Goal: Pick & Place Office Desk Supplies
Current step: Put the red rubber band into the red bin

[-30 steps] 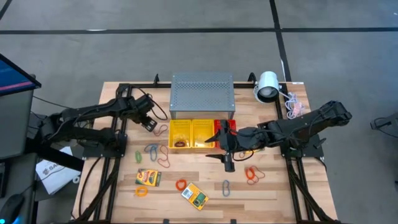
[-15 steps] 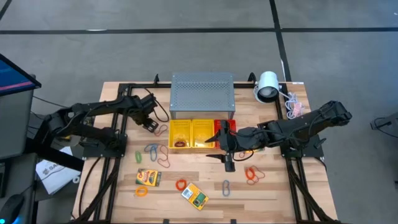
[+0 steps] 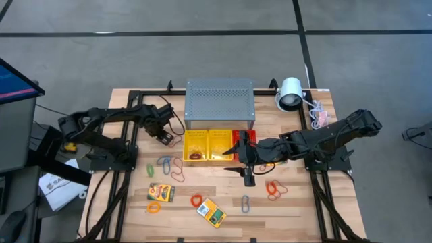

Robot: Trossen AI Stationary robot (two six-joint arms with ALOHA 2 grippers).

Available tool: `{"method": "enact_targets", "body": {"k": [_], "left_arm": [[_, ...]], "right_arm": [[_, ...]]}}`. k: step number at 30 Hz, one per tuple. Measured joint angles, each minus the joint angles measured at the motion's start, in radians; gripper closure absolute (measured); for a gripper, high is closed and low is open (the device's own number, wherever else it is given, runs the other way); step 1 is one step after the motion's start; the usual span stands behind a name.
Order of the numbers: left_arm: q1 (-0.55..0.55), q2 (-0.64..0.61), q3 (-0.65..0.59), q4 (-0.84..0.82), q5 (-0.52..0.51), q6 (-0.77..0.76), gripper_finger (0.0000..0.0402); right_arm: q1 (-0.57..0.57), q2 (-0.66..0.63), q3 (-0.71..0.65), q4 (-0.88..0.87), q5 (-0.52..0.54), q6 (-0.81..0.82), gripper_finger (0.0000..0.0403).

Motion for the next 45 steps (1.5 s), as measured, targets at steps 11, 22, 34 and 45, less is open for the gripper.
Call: {"method": "enact_targets", "body": {"k": [11,22,34,45], "left_arm": [[0.0,0.045,0.0,0.012,-0.033,0.0,0.0261],[0.0,0.054,-0.013,0.042,-0.028,-0.004,0.0261],[0.0,0.055,-0.015,0.035,-0.013,-0.004,0.0263],[0.0,0.056,-0.016,0.033,0.028,0.0,0.0349]], "right_arm": [[0.0,0.0,0.0,0.0,0.0,0.0,0.0168],[0.0,0.0,0.0,0.001,0.0,0.001,0.0168],[0.0,0.0,0.0,0.002,0.0,0.001,0.0168],[0.0,0.0,0.0,0.008,0.0,0.001,0.0168]]}}
